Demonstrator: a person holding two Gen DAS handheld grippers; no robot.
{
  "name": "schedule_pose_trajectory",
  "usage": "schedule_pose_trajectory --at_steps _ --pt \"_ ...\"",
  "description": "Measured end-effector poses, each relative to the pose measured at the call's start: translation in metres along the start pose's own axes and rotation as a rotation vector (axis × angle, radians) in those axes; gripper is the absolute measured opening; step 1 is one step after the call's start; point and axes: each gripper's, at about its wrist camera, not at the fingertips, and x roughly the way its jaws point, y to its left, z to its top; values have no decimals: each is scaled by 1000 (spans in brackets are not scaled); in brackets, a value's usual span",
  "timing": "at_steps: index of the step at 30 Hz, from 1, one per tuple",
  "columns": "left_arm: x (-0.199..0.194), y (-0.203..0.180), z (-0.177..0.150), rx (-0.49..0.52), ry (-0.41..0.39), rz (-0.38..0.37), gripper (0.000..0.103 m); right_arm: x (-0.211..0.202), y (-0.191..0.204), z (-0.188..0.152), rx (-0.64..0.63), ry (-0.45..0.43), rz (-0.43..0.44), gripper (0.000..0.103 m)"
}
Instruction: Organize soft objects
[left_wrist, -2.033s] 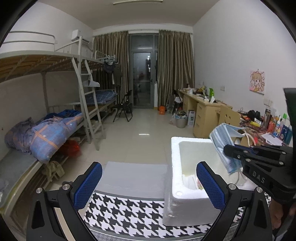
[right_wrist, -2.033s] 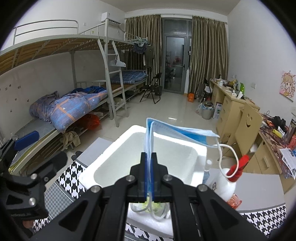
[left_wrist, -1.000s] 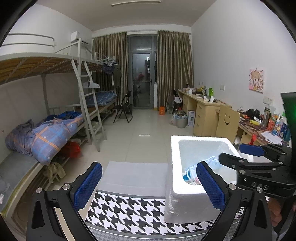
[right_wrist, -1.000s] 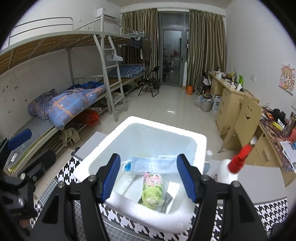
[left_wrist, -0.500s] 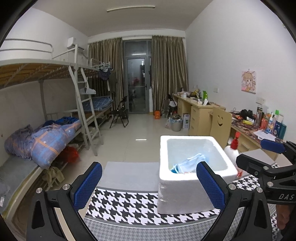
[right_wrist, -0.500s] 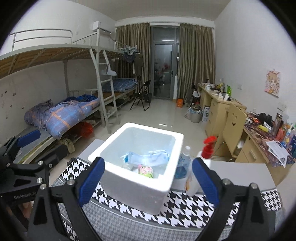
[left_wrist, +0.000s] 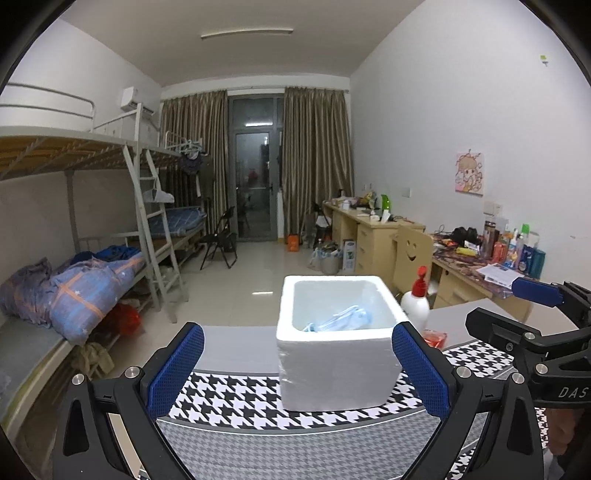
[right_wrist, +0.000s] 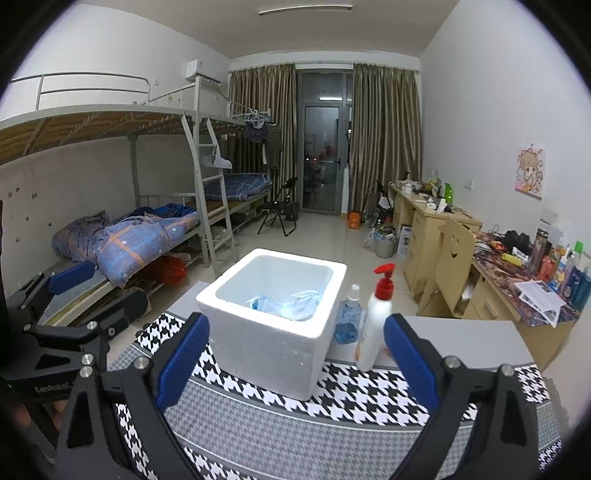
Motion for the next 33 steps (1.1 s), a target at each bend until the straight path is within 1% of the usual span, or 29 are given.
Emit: schedule_pose_trajectory --at_steps 5,9,16,27,33 --pt "-12 -6 -2 1 -16 -10 102 -21 -1 -8 2 -16 -10 98" --pt "-23 -12 -6 17 -36 -3 102 -32 -5 -17 1 -16 -28 98" --pt "-38 -16 -15 14 -64 -9 102 -52 -12 -37 19 -43 -49 98" --pt "-58 -16 -39 -25 -77 -31 102 -76 -11 -66 40 -60 -8 100" --pt "-65 -19 -50 -14 -80 -12 102 -85 -8 -79 31 -74 -27 100"
